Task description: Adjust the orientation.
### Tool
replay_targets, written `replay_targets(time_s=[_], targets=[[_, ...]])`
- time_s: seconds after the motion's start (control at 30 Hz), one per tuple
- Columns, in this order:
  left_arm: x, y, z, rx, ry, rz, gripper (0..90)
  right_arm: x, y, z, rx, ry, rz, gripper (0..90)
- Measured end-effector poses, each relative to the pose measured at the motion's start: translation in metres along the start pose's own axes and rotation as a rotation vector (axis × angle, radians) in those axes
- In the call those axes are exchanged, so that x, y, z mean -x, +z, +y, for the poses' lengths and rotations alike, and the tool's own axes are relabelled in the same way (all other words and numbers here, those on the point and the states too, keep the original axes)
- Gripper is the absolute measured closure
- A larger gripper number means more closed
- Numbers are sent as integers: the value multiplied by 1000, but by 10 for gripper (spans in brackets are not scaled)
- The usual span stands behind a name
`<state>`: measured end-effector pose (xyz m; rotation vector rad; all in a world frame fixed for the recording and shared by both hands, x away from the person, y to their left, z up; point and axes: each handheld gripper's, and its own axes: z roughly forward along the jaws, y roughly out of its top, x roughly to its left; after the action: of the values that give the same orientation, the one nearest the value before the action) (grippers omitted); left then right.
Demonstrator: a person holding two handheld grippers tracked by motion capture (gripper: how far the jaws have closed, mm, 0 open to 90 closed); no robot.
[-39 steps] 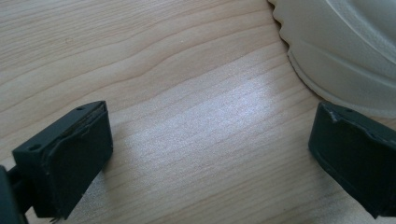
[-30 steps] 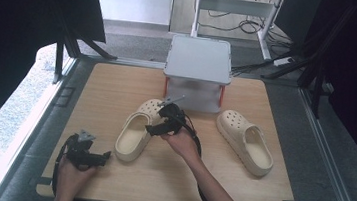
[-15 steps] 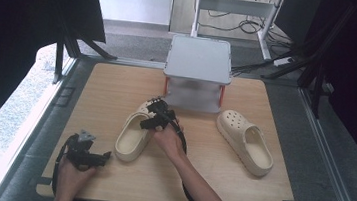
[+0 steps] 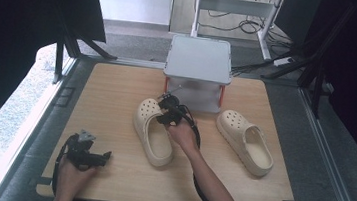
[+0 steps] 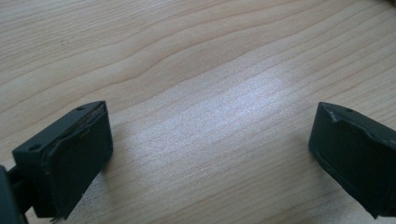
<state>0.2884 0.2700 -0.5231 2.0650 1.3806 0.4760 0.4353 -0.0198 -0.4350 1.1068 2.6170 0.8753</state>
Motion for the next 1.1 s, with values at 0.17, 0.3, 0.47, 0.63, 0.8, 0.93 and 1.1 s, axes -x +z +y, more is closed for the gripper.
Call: replay_targets(time_s=[0.17, 0.3, 0.47, 0.63, 0.8, 0.93, 1.1], targets=[[0, 0, 0, 0, 0, 0, 0, 7, -19, -5, 37, -37, 47, 756], [0, 0, 0, 0, 4, 0, 0, 1, -32, -10, 46, -93, 42, 755], [0, 0, 0, 1, 2, 1, 0, -9, -51, -25, 59, -151, 104, 755], [0, 0, 0, 1, 3, 0, 0, -22, -71, -46, 77, -199, 190, 756], [0, 0, 0, -5, 1, -3, 0, -36, -84, -66, 86, -264, 228, 755], [0, 0, 0, -5, 0, -3, 0, -40, -84, -83, 81, -303, 238, 756], [0, 0, 0, -3, -1, -3, 0, -39, -74, -97, 63, -323, 222, 753]])
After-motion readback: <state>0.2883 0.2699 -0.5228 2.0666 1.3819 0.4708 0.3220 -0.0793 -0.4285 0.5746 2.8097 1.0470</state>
